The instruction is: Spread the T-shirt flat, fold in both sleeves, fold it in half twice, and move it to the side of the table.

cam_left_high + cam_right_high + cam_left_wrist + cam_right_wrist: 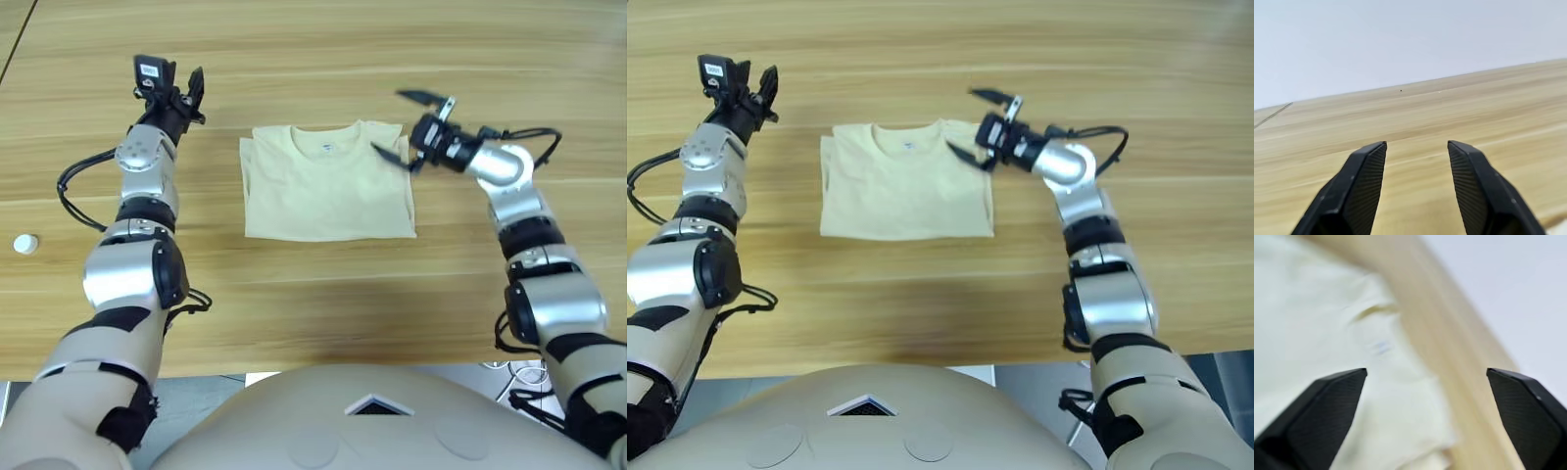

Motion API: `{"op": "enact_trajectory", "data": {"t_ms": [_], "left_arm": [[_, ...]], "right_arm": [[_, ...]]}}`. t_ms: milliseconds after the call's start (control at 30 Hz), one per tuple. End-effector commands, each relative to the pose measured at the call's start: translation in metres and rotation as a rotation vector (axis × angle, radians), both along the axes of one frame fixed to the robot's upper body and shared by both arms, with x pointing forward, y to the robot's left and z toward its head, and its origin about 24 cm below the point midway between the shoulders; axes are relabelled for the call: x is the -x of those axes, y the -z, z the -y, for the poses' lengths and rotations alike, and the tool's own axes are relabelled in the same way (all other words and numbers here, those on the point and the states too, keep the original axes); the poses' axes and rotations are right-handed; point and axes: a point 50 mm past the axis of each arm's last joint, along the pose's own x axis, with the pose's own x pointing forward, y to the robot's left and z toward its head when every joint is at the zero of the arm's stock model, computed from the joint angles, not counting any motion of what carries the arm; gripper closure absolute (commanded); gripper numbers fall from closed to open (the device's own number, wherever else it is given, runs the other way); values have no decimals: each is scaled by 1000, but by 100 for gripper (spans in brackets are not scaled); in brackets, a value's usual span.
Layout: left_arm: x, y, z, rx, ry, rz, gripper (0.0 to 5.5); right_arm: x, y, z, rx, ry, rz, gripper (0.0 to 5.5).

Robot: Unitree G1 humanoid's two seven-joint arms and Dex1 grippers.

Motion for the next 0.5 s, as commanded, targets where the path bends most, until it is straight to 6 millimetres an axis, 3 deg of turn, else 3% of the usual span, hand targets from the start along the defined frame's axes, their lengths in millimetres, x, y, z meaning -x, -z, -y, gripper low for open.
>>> {"op": "enact_trajectory", "data": {"t_ms": [33, 167, 267, 300, 400, 500], "left_arm": [[11, 2, -8, -53, -1, 54, 318], [16, -1, -6, -77, 17, 117, 318], [19, -3, -4, -99, 30, 151, 318], [20, -4, -4, -105, 31, 157, 318], [23, -4, -4, -134, 29, 174, 318], [24, -4, -4, -139, 29, 180, 318]], "right_arm": [[22, 23, 8, 255, -125, -58, 61], [52, 51, 18, 450, -234, -148, 61], [80, 53, 22, 513, -361, -173, 61], [93, 47, 17, 473, -426, -174, 61], [141, -4, -10, 189, -676, -109, 61], [167, -42, -23, -43, -816, -78, 61]]}}
